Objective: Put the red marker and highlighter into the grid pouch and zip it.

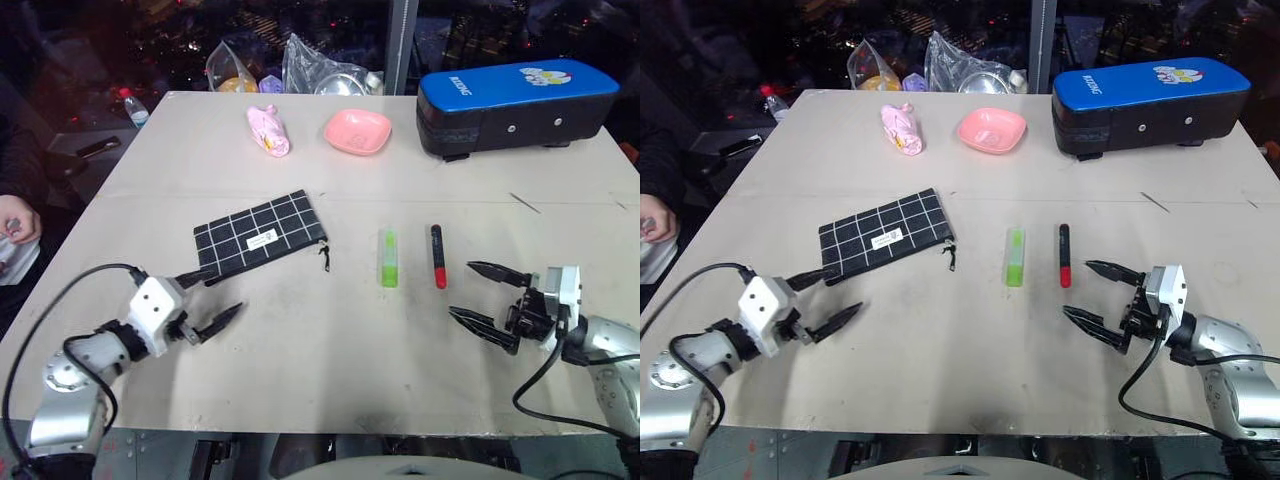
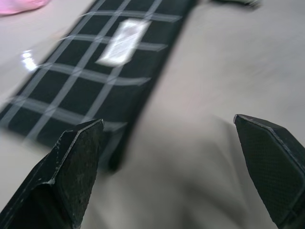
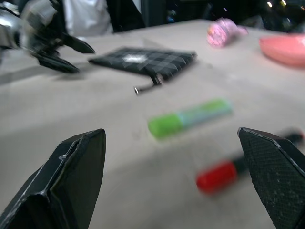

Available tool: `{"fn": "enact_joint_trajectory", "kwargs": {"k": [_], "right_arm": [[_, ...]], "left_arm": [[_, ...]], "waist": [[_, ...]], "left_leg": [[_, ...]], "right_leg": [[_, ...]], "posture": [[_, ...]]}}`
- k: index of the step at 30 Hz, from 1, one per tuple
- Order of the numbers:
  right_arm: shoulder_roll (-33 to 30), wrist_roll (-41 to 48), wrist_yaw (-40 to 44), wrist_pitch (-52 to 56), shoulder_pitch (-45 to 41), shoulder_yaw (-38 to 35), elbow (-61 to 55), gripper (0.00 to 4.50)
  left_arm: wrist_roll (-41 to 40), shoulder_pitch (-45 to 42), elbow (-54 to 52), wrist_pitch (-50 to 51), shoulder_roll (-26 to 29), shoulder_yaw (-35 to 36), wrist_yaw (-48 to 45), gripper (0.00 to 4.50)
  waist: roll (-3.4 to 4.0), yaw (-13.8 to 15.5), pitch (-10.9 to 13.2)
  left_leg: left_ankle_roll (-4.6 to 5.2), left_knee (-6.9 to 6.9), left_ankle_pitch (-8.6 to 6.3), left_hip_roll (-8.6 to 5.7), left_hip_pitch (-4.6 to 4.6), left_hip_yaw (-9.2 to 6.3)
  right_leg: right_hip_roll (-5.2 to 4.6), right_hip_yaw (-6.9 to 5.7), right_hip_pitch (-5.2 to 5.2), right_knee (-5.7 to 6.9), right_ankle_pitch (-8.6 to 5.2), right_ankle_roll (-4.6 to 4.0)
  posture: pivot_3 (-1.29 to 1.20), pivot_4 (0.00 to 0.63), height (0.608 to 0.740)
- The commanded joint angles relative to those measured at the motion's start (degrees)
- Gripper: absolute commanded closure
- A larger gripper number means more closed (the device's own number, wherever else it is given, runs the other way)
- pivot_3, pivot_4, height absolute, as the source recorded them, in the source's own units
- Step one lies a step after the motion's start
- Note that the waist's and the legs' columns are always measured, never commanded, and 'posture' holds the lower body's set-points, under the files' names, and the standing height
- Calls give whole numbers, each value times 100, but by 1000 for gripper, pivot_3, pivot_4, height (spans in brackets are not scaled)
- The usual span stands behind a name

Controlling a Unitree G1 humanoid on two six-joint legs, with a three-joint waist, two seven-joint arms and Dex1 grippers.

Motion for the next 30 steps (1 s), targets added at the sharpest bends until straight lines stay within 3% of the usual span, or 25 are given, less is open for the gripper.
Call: {"fn": "enact_joint_trajectory", "kwargs": {"k": [1,8,13,18,24,30], "right_arm": [[18,121,-171,161,-162,72,-377,0],[35,36,-202,105,-154,130,-327,0],[35,7,-267,76,-94,79,-358,0],[33,-11,-309,39,-58,41,-368,0],[30,-15,-375,26,-26,31,-402,0],[32,-23,-402,23,-39,48,-413,0]], "left_arm": [[339,-461,1027,-886,399,271,-17,54],[1299,-1513,2898,-2863,1019,-66,196,54],[2505,-2267,4149,-4369,1549,-612,1043,54],[3697,-2778,4736,-5327,1883,-1368,1900,54],[4683,-3238,4929,-5752,1820,-1981,3135,54],[5046,-3639,5006,-5792,1545,-2401,3933,54]], "waist": [[-4,1,2],[-12,-4,6],[-22,-13,10],[-23,-19,10],[-21,7,9],[-21,14,9]], "left_leg": [[0,0,0,0,0,0],[4,-1,-2,-3,-5,3],[4,-3,-2,-4,-6,2],[4,-4,-2,-4,-6,9],[5,-4,-2,-6,-6,10],[4,-4,-1,-7,-5,13]], "right_leg": [[-2,-1,0,0,0,0],[-11,-9,-2,-2,1,0],[-12,-14,-4,0,1,0],[-13,-11,-6,0,2,1],[-13,-12,-6,4,3,4],[-12,-15,-5,6,3,6]], "posture": [[0,150,716],[0,150,716],[0,150,716],[0,150,716],[0,150,716],[0,150,716]]}}
